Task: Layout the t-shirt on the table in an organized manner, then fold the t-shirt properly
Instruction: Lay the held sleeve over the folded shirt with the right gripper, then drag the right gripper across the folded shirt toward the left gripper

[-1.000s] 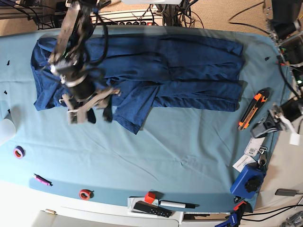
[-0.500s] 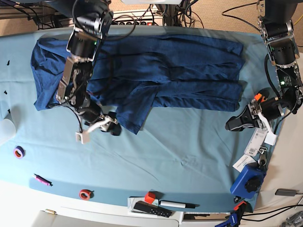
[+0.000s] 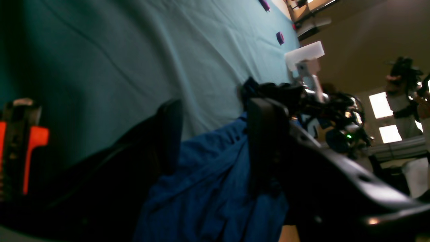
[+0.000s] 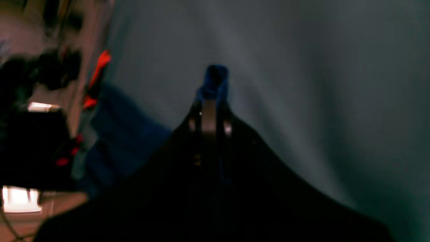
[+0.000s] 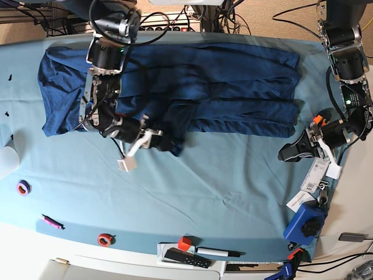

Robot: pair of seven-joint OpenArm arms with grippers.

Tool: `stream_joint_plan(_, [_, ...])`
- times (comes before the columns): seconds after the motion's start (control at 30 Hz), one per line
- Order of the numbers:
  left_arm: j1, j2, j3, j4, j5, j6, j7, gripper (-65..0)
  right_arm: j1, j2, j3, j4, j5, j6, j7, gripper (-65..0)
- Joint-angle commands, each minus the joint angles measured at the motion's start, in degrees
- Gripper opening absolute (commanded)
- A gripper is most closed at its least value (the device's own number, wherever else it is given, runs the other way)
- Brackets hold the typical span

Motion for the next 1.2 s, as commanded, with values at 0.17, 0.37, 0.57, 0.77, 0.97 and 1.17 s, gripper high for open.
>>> stream_joint_plan(0.17, [-1.2,-1.0,-0.2,0.9,-1.8,-0.3,-0.9,-34.5,1.8,-5.3,-0.1,11.3,2.2,0.7,-3.9,-65.0])
stream_joint_plan(0.37, [-1.3,-1.7,-0.2,0.9,-1.8,-0.3,-0.9,-34.5,0.5,-5.4,-10.8,13.1,4.0,0.7,-3.5,-65.0])
stream_joint_plan(0.57, [-1.3,-1.7,-0.2,0.9,-1.8,-0.3,-0.9,-34.5,0.2,-5.4,-26.5,13.1,-3.1,0.7,4.6,-65.0])
stream_joint_plan(0.77, [-1.3,-1.7,-0.2,0.9,-1.8,-0.3,-0.9,-34.5,0.2,-5.5,-38.0,13.1,-6.6,0.7,10.9,-65.0])
stream_joint_plan(0.97, [-1.3,-1.7,-0.2,0.9,-1.8,-0.3,-0.9,-34.5,0.2,-5.5,-45.0,13.1,-6.6,0.7,20.2,-65.0])
stream_joint_plan(1.17, [-1.3,-2.3,-0.2,0.9,-1.8,-0.3,-0.9,-34.5,1.7,-5.5,-50.3,13.0,-10.1,0.7,27.5,-65.0])
